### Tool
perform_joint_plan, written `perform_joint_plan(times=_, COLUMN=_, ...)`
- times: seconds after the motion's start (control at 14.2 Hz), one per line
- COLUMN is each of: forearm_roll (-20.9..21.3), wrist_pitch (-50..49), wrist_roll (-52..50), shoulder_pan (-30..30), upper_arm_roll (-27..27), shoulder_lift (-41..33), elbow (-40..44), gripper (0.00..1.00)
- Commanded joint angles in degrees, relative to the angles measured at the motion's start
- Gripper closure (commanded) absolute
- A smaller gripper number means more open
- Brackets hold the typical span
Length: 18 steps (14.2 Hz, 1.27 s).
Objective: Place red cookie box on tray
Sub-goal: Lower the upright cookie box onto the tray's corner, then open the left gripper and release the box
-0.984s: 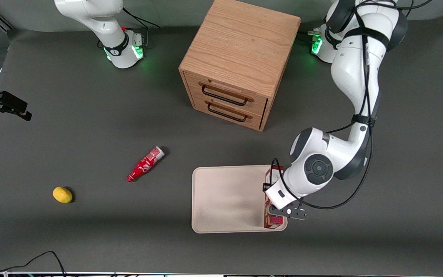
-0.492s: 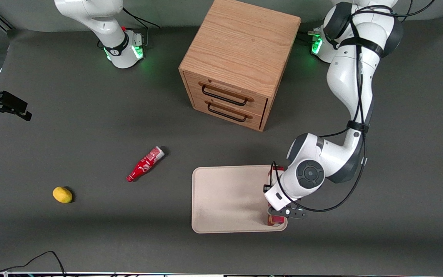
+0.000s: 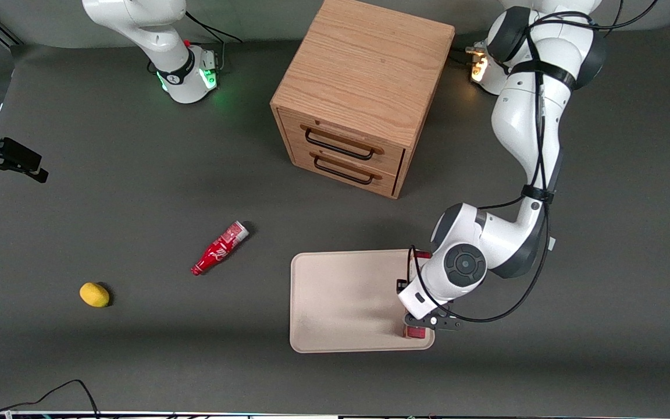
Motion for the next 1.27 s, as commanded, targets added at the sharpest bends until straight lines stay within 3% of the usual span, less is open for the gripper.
perform_joint_plan(times=0.0, forearm_roll=0.91, wrist_pitch=-0.61, wrist_roll=-1.68, shoulder_pan=-0.92, upper_arm_roll=0.69, shoulder_lift=0.89, elbow=2.18, gripper=0.0)
perform_joint_plan(times=0.42, forearm_roll=0.74, wrist_pitch=-11.66, wrist_roll=-2.65, shoulder_pan=-0.66, upper_arm_roll=-0.36, shoulder_lift=-2.61, elbow=4.2, gripper=0.0)
perform_joint_plan(times=0.84, forearm_roll=0.47, wrist_pitch=-26.08, wrist_roll=-0.2, shoulder_pan=1.45, upper_arm_roll=0.16, shoulder_lift=-13.85, elbow=2.63, gripper=0.0)
perform_joint_plan(times=1.2, forearm_roll=-0.06, wrist_pitch=-22.6, wrist_roll=12.55, shoulder_pan=7.42, upper_arm_roll=1.3, shoulder_lift=-31.32, elbow=-18.6, gripper=0.0)
